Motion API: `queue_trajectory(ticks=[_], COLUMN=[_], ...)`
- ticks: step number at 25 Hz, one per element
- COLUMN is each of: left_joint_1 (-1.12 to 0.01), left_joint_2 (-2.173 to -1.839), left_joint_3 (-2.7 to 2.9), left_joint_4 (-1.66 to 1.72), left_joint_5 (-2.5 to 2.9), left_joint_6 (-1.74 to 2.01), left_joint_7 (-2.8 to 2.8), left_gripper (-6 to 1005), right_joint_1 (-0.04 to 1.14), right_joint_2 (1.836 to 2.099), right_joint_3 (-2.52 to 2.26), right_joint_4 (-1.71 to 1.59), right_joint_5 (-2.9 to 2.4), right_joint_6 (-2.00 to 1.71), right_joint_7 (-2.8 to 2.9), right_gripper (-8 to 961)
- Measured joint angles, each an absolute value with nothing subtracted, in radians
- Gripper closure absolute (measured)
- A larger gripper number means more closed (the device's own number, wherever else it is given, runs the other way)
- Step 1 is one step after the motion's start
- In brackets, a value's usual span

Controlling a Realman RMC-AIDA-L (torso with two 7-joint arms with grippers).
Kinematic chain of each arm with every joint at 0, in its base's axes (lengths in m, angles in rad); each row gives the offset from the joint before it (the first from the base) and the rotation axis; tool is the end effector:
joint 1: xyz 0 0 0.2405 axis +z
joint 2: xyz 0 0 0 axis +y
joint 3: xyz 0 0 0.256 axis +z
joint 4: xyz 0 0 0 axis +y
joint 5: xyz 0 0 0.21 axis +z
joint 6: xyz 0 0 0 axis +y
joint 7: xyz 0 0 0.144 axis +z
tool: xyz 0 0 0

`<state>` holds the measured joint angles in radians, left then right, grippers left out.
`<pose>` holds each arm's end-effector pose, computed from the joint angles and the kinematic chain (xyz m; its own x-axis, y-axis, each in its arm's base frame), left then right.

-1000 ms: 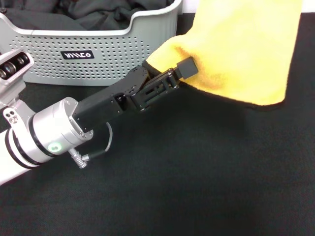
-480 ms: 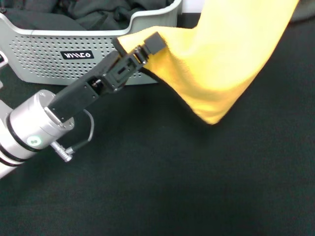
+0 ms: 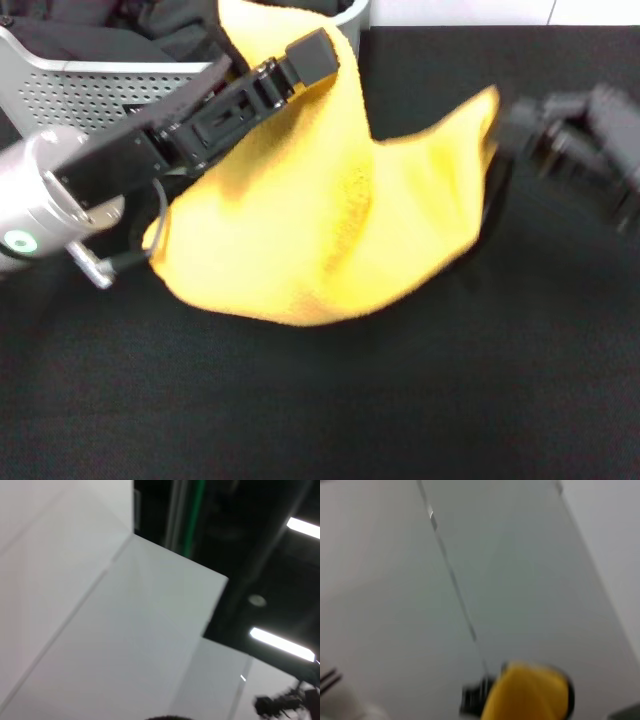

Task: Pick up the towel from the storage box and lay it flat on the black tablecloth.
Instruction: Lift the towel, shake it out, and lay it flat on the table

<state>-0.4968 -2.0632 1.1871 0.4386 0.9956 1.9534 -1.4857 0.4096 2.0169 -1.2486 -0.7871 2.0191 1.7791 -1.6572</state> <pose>-0.1829 0.2863 0.0192 0.2068 0.3923 0.8963 0.2250 -0.9106 0.3467 0.1745 0.2962 0.0340 0.4899 -0.2206 -0.8434 -0.1930 -0.9709 0.1418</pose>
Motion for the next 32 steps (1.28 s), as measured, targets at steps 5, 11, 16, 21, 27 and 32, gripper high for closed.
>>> queue_trajectory(ticks=[5, 11, 16, 21, 27, 32], left_joint_1=[-0.509, -0.557, -0.578, -0.579, -0.579, -0.58], left_joint_2=[-2.009, -1.93, -1.864, -1.832, -1.85, -1.883], left_joint_3=[1.187, 1.181, 1.19, 1.19, 1.128, 1.028], left_joint_4=[0.558, 0.58, 0.669, 0.93, 1.245, 1.424], left_joint_5=[1.019, 1.017, 1.046, 1.225, 1.367, 1.453], left_joint_6=[1.978, 2.018, 2.035, 2.036, 2.032, 2.027], left_joint_7=[-1.56, -1.6, -1.603, -1.65, -1.732, -1.761], left_gripper=[999, 1000, 999, 998, 998, 997], right_joint_1=[0.41, 0.412, 0.402, 0.384, 0.382, 0.382], right_joint_2=[2.017, 2.014, 2.017, 2.008, 2.01, 2.01], right_joint_3=[-1.304, -1.305, -1.305, -1.288, -1.284, -1.22], right_joint_4=[-0.724, -0.704, -0.702, -0.678, -0.684, -0.686], right_joint_5=[1.97, 1.842, 1.706, 1.534, 1.476, 1.477], right_joint_6=[1.768, 1.765, 1.727, 1.547, 1.588, 1.589], right_joint_7=[-1.723, -1.742, -1.756, -1.735, -1.804, -1.81], right_gripper=[889, 804, 699, 616, 532, 461])
